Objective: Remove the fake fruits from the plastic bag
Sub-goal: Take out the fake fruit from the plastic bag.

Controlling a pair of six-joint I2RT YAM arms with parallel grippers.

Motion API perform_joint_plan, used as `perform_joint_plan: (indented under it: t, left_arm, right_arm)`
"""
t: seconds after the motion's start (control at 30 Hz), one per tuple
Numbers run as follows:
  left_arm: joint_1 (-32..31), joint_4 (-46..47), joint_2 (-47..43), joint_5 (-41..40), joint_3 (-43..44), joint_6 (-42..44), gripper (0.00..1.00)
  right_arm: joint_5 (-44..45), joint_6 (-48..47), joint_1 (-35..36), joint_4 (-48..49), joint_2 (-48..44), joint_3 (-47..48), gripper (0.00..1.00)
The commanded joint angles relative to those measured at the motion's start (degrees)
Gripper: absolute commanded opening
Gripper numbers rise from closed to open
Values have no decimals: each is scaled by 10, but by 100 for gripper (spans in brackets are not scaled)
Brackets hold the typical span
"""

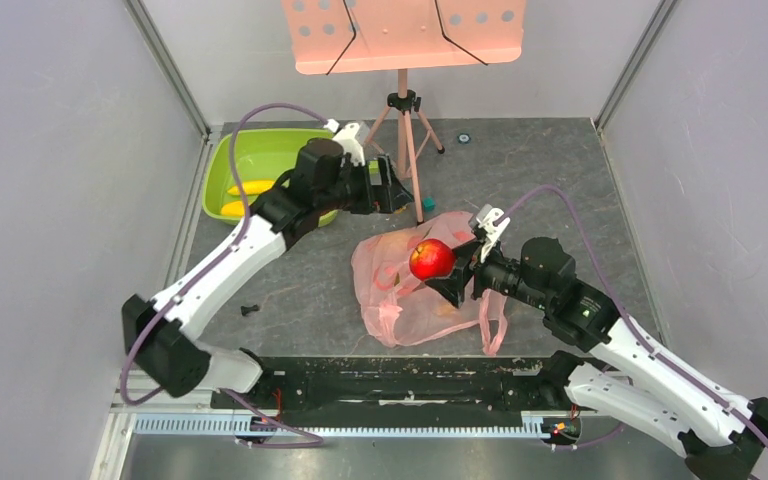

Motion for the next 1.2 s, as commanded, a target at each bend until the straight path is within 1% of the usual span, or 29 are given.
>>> perform_joint_plan:
  t: [0.0,0.2,0.33,0.43,0.63,0.93,1.17]
  left_arm:
    - [-2,85,-76,81,-53,-107,100]
    - [-2,155,-125,144,-115,-203,100]
    - [-3,174,-142,163,-139,-232,100]
    - [-3,173,-154,164,-156,-233,100]
    - [-6,185,-162,177,-177,-245,100]
    - [-17,201,-160,191,-186,-254,100]
    - [-32,203,-151,192,-191,-246,100]
  right_arm:
    - [14,5,-2,88,14,25,64]
    - [-20,-10,-2,122,65,47,63]
    - [-17,-16,-2,138,73,49,63]
    - [-6,-22,-2,154,72,48,63]
    - [-1,-28,-2,153,88,57,63]
    - [4,-26,-2,159,100,61,62]
    - [8,-27,-2,158,91,62,62]
